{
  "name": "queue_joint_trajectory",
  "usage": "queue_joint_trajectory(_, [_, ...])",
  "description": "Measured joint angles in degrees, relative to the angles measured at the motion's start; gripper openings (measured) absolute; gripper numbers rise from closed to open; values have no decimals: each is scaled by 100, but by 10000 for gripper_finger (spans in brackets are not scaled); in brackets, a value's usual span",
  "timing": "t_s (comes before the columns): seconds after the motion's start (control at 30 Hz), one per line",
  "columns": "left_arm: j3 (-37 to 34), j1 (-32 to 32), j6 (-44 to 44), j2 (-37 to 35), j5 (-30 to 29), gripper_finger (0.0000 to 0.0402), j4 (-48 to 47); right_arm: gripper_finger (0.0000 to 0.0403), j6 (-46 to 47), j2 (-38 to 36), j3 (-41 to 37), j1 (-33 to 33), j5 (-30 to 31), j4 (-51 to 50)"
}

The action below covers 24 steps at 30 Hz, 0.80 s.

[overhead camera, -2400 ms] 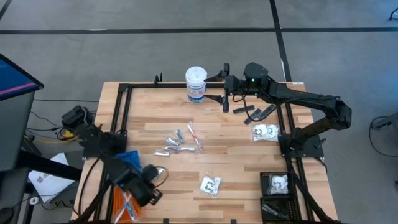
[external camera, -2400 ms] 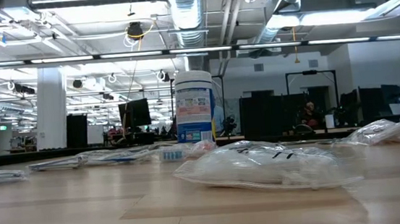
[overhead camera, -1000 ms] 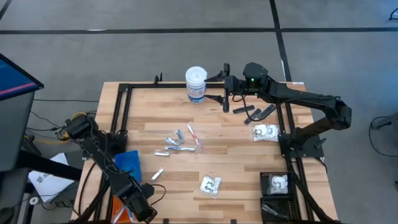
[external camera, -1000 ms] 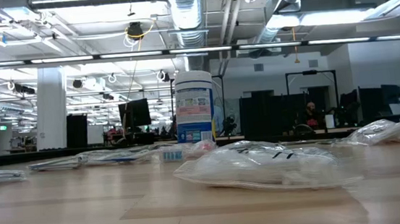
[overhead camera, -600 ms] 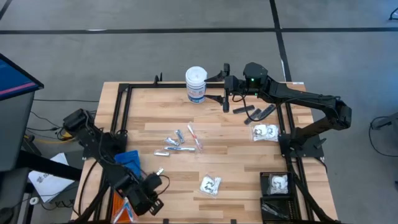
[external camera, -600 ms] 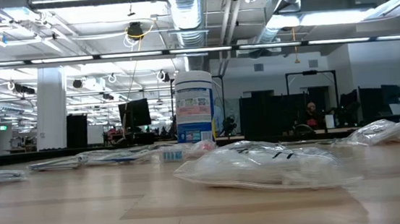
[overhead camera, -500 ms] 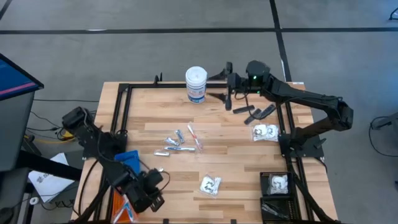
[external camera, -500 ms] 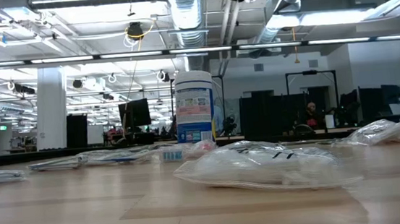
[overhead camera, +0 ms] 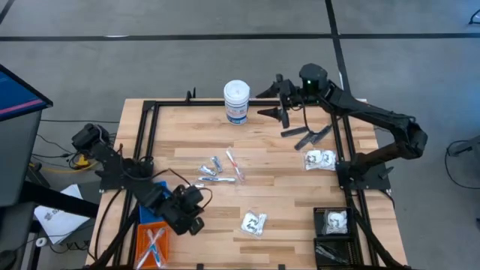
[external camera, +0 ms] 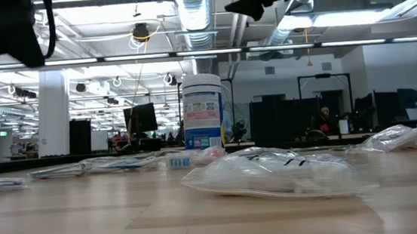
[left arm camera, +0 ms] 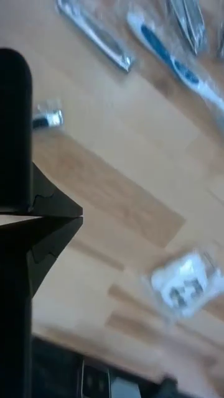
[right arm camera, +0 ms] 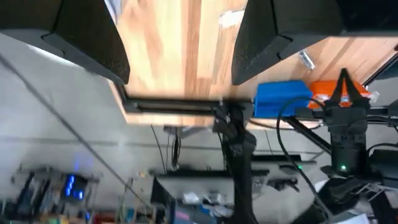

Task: Pick & Place Travel size toiletries
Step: Put the silver nail clipper into the blue bin

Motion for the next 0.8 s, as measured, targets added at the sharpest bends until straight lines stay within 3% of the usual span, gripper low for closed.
queue_joint_trajectory(0.23, [-334,198,250,-41,-8,0,-221,276,240,0,0,-192,172,-526])
queue_joint_trajectory(0.4, [-486,415,660,-227,-20,1,-248,276,732,-17,-78,-210,1605,-641])
queue_joint_trajectory(0.47, [-496,482,873,-313,-60,1,-248,276,801,-131,-210,-257,1811,-649])
queue_joint_trajectory(0.63, [-496,541,1513,-536,-124,1,-391,276,799,-931,-734,-320,1811,-601])
queue_joint_trajectory(0.8, [-496,543,2109,-664,-44,1,-1199,276,695,-1994,-1400,-320,1811,-585])
